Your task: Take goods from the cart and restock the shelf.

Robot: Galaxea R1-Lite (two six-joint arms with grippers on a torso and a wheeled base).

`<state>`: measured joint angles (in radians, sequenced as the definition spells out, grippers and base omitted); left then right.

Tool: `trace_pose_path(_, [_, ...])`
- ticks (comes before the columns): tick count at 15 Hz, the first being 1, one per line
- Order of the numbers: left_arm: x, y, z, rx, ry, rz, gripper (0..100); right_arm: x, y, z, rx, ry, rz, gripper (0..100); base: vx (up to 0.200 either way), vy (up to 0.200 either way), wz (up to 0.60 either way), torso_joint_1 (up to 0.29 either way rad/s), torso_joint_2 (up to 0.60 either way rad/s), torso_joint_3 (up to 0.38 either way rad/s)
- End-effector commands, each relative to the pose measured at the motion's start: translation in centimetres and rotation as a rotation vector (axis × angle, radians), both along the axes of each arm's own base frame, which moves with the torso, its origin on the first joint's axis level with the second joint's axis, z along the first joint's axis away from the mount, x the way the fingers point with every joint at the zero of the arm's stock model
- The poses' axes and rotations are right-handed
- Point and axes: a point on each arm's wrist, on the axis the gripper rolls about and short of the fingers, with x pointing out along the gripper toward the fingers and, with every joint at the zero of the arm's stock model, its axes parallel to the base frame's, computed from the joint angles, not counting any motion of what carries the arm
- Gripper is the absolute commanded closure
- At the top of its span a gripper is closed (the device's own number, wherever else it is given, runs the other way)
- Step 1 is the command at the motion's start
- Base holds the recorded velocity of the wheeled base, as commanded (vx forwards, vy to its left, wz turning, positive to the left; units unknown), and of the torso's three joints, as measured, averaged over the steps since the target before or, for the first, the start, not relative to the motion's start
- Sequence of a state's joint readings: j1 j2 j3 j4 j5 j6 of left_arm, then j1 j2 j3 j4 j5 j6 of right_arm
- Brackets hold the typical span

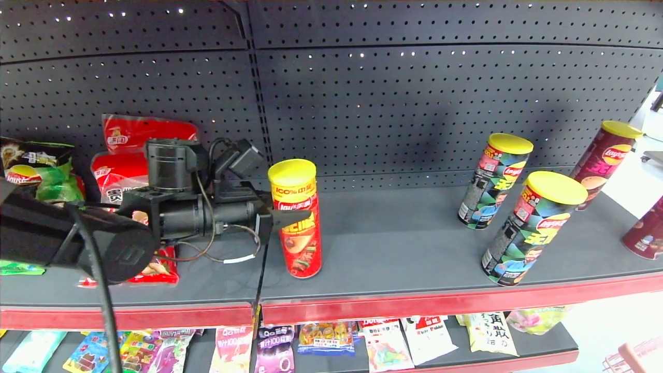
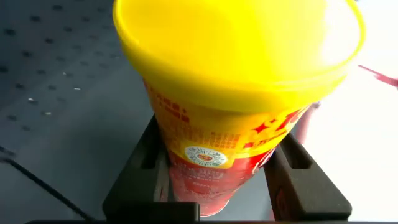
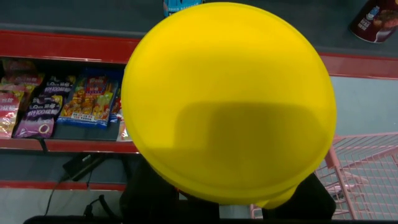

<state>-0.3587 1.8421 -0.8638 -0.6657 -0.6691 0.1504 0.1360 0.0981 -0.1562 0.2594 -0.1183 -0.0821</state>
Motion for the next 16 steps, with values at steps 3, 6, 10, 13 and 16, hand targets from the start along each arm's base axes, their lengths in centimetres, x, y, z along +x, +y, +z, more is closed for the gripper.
trace_pose_path(3, [-2.5, 0.4, 0.3, -0.014, -0.043, -0.032, 100, 0.0, 0.0, 0.1, 0.000, -0.005, 0.001, 100, 0.000, 0.000, 0.00, 0.000, 0.00, 0.000])
trace_pose_path(6, [-1.9, -0.2, -0.5, -0.023, -0.073, -0.034, 100, 0.0, 0.0, 0.2, 0.000, -0.006, 0.001, 100, 0.000, 0.000, 0.00, 0.000, 0.00, 0.000])
trace_pose_path(10, [-1.9, -0.4, -1.2, -0.009, -0.061, -0.036, 100, 0.0, 0.0, 0.2, 0.000, -0.006, 0.001, 100, 0.000, 0.000, 0.00, 0.000, 0.00, 0.000])
trace_pose_path(13, [-2.1, -0.3, -1.5, 0.004, -0.059, -0.038, 100, 0.0, 0.0, 0.2, 0.000, -0.006, 0.001, 100, 0.000, 0.000, 0.00, 0.000, 0.00, 0.000])
trace_pose_path(16, [-2.6, -0.2, -1.8, 0.007, -0.045, -0.047, 100, 0.0, 0.0, 0.1, 0.000, -0.003, 0.001, 100, 0.000, 0.000, 0.00, 0.000, 0.00, 0.000])
